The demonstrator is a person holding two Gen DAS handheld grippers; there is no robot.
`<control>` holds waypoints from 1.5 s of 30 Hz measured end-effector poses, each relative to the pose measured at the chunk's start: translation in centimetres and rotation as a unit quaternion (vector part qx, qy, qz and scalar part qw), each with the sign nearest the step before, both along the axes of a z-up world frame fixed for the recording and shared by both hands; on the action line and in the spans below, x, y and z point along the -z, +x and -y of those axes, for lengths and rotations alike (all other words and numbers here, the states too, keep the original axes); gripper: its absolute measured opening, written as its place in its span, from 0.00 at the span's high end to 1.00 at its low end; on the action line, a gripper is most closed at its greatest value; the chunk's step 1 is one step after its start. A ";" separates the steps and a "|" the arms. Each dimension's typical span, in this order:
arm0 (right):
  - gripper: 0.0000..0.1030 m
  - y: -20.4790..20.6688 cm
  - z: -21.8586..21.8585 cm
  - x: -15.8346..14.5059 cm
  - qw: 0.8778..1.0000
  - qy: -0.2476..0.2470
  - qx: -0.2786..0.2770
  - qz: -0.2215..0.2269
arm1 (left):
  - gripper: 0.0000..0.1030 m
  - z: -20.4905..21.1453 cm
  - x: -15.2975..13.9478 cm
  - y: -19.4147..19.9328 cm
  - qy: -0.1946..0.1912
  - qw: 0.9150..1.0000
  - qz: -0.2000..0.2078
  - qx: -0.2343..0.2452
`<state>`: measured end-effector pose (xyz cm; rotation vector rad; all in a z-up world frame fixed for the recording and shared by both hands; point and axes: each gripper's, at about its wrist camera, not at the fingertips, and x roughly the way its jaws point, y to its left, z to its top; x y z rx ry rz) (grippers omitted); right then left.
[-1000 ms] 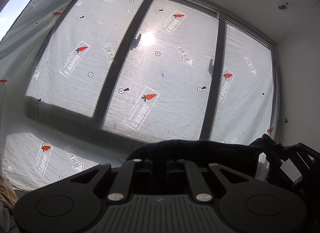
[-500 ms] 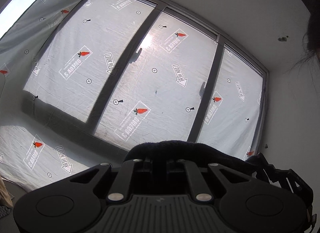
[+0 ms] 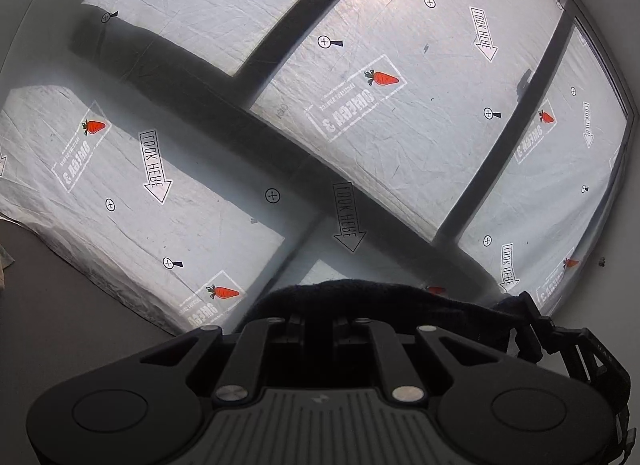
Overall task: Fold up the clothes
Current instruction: 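Lower the navy sweater onto the open table with both grippers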
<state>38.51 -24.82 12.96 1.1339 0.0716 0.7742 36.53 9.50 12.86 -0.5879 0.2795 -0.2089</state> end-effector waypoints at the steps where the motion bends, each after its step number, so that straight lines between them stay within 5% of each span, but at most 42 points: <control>1: 0.93 1.8 -0.1 0.5 1.000 -0.008 0.008 -0.007 | 0.88 0.0 0.6 1.9 0.003 1.000 -0.007 0.002; 9: 0.93 18.1 -0.3 8.8 0.987 -0.050 0.058 -0.142 | 0.87 0.1 9.8 19.8 0.017 0.993 -0.114 0.014; 15: 0.92 26.9 -1.3 20.1 0.950 -0.125 0.069 -0.277 | 0.82 0.1 22.1 28.9 0.054 0.967 -0.248 0.000; 18: 0.92 29.5 -2.1 25.4 0.924 -0.162 0.047 -0.343 | 0.79 -1.2 27.0 30.3 0.034 0.952 -0.305 -0.011; 20: 0.90 30.2 -2.2 27.8 0.916 -0.162 0.036 -0.366 | 0.77 -1.9 28.4 30.2 0.029 0.949 -0.314 -0.012; 25: 0.85 30.0 -1.8 29.5 0.911 -0.148 0.027 -0.383 | 0.56 -2.0 27.6 28.9 0.049 0.950 -0.307 -0.020; 28: 0.79 28.9 -0.9 28.1 0.919 -0.138 0.032 -0.367 | 0.49 -2.0 25.6 27.2 0.047 0.959 -0.278 -0.036; 33: 0.72 25.3 1.2 24.1 0.925 -0.193 0.058 -0.322 | 0.43 -1.8 22.8 23.7 0.039 0.960 -0.274 -0.039; 40: 0.72 15.0 3.6 22.9 0.891 -0.288 0.087 -0.340 | 0.41 1.5 22.1 14.9 0.074 0.938 -0.339 -0.002; 45: 0.72 6.5 4.8 24.8 0.858 -0.330 0.100 -0.380 | 0.38 3.1 25.1 8.1 0.099 0.907 -0.409 0.007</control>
